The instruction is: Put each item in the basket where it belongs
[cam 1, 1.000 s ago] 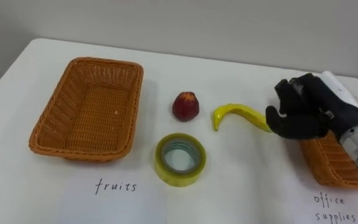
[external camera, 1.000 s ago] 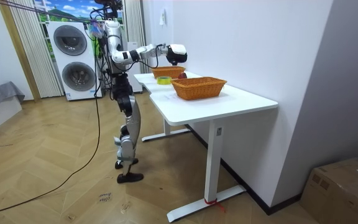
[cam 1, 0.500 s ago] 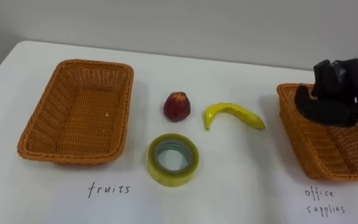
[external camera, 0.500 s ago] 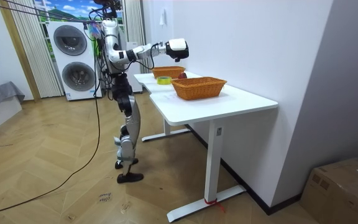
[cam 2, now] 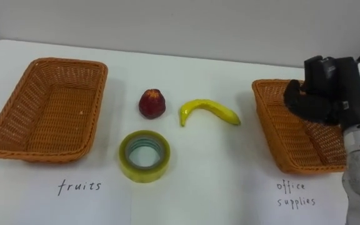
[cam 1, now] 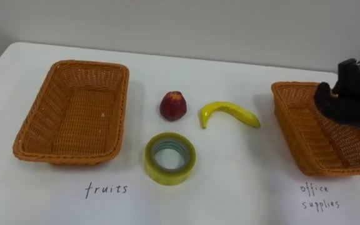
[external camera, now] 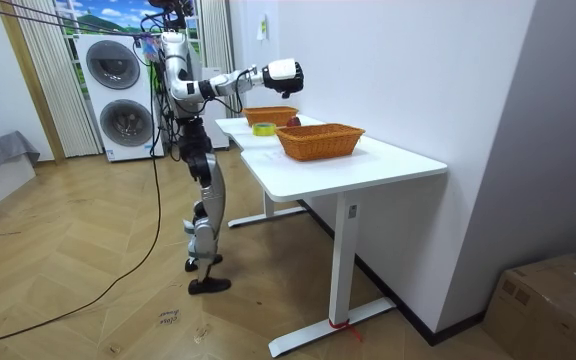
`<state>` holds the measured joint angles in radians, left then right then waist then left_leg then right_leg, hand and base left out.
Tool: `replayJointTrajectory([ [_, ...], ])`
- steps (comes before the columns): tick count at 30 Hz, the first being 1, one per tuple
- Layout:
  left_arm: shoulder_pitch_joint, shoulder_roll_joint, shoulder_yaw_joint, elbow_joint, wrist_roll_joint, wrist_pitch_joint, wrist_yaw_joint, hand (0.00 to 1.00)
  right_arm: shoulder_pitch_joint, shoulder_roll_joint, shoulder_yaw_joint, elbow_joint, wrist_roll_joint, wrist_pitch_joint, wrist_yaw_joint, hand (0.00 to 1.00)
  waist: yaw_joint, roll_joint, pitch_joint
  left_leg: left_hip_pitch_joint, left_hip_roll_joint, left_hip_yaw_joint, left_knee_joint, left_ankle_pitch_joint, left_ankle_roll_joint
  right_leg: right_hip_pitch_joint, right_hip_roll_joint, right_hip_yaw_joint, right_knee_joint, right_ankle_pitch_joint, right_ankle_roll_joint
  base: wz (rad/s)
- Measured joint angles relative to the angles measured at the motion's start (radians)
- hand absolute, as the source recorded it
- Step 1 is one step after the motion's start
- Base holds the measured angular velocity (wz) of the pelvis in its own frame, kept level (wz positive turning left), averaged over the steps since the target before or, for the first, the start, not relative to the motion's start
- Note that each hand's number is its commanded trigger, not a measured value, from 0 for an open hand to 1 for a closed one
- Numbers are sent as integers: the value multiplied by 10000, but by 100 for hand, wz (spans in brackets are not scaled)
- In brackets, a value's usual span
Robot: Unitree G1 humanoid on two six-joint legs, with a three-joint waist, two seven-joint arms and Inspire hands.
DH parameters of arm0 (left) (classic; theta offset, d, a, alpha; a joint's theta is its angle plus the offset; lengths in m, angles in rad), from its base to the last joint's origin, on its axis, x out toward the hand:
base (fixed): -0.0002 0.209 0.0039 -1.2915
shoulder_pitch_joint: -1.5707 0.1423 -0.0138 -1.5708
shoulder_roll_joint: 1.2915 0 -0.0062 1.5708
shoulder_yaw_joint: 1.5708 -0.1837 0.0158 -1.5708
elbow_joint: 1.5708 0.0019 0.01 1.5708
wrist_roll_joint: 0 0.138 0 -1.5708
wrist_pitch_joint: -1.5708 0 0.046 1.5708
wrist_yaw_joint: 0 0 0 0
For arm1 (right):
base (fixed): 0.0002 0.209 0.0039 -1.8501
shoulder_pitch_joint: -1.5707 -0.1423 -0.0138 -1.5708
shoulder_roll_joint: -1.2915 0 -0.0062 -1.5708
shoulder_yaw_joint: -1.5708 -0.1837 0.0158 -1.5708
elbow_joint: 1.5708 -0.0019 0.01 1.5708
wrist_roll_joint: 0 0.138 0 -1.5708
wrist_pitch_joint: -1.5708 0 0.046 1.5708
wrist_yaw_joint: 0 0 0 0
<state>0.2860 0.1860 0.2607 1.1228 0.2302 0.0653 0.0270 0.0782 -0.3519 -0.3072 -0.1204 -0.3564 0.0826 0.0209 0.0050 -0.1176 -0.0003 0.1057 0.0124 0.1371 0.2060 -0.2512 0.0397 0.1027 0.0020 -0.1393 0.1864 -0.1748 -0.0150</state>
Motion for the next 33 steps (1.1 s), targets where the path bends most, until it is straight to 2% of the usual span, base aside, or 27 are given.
replayJointTrajectory([
  [9,-3,10,2,-90,80,114,-78,0,-2,0,0,480,-2,30,-94,100,-17,50,-40,-18,4,14,-21,1,-1,-68,1,-1,14,-1,0,0],
  [19,34,63,3,-85,80,323,-104,0,-5,0,8,2156,-17,78,-100,100,0,48,-39,94,-5,33,-38,4,0,40,9,6,-2,-1,1,0],
  [20,33,63,3,-88,80,355,-82,0,-5,0,8,2265,-19,78,-100,79,1,43,-38,95,-2,33,-41,4,-1,45,11,5,-2,-1,1,0],
  [21,35,61,-4,-87,74,377,-81,0,-4,0,9,2333,-18,95,-99,53,5,51,-29,94,-1,33,-37,4,-1,53,12,3,-1,-1,1,0],
  [22,38,58,-7,-88,69,383,-82,0,-4,0,9,2345,-23,116,-99,47,8,57,-24,93,-1,32,-34,4,-1,54,11,2,-1,-1,1,0],
  [23,44,56,-7,-100,66,386,-82,0,-4,0,10,2358,-29,155,-99,12,6,63,-19,93,-2,32,-34,4,-1,54,9,2,0,-1,1,0],
  [24,52,56,-7,-122,66,388,-82,0,-4,0,10,2363,-33,169,-99,0,7,61,-18,92,-2,32,-34,4,-1,54,8,2,1,-1,1,0],
  [33,197,52,-8,-436,66,392,-83,0,-4,1,16,2382,-53,193,-99,0,11,69,-7,88,-8,31,-26,4,0,53,6,0,6,-1,1,0],
])
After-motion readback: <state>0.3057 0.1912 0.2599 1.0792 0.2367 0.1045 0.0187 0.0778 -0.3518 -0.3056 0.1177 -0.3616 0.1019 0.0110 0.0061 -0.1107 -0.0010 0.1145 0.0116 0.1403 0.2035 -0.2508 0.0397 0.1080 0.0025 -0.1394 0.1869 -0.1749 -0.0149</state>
